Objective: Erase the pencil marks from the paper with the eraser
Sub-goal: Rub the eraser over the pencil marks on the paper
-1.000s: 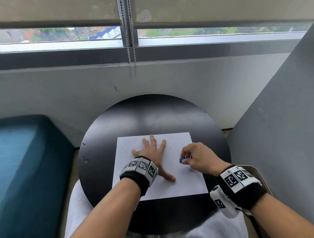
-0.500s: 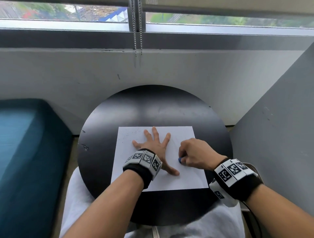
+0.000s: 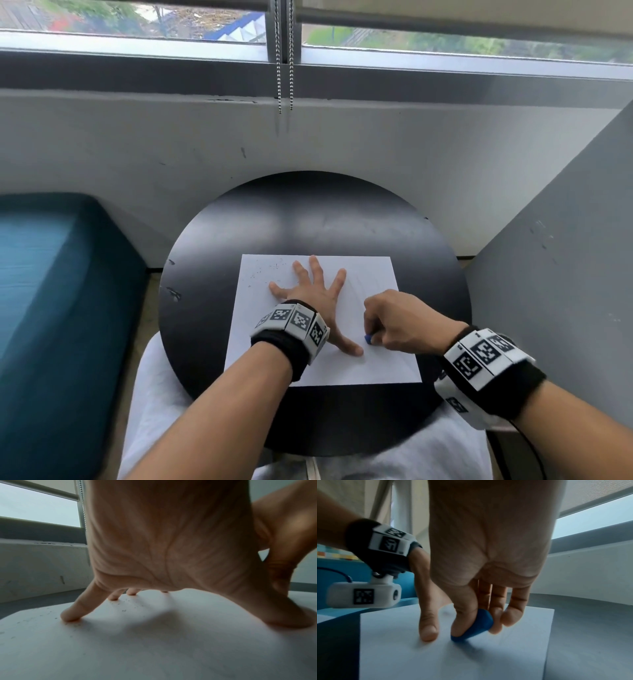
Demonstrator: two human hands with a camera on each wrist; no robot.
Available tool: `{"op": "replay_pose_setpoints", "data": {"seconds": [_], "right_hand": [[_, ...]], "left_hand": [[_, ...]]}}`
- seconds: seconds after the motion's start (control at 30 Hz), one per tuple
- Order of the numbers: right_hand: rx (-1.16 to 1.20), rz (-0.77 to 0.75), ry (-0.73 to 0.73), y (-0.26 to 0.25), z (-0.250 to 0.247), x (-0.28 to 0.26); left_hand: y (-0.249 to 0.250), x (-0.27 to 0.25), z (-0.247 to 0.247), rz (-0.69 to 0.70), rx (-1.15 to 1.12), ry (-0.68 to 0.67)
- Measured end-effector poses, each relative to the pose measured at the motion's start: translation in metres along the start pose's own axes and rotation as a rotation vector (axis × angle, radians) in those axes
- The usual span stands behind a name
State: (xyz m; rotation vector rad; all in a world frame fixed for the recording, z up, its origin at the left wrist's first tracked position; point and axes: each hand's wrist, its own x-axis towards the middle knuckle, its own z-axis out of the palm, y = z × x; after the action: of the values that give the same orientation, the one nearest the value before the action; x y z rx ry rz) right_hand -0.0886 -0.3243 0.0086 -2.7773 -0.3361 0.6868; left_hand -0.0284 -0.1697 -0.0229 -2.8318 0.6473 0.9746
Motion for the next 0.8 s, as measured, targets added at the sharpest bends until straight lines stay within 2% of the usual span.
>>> {"op": "replay_pose_setpoints", "data": {"seconds": [0.07,0.23,0.3,0.43,0.63,0.8], "right_hand": [[-0.013,0.000,0.011,-0.002,-0.007,0.008],[0.004,0.044,0.142,0.002,-0.024,0.044],[0.006,0.046,0.128,0.004,-0.021,0.041],[-0.013,0.024,0.013,0.005,-0.014,0.028],[-0.016,0.031,0.127,0.009,-0.025,0.048],[-0.027,0.039,-0.044,0.006,-0.021,0.036]], "left_hand": [[0.000,-0.001,0.000,0.001,0.001,0.001],[-0.002,-0.001,0.001,0.008,-0.014,0.018],[-0.001,-0.003,0.001,0.008,-0.005,0.013],[0.000,-0.003,0.000,0.001,0.000,0.004],[-0.001,-0.002,0.002,0.003,-0.010,0.013],[0.000,-0.002,0.001,-0.002,-0.013,0.011]]}}
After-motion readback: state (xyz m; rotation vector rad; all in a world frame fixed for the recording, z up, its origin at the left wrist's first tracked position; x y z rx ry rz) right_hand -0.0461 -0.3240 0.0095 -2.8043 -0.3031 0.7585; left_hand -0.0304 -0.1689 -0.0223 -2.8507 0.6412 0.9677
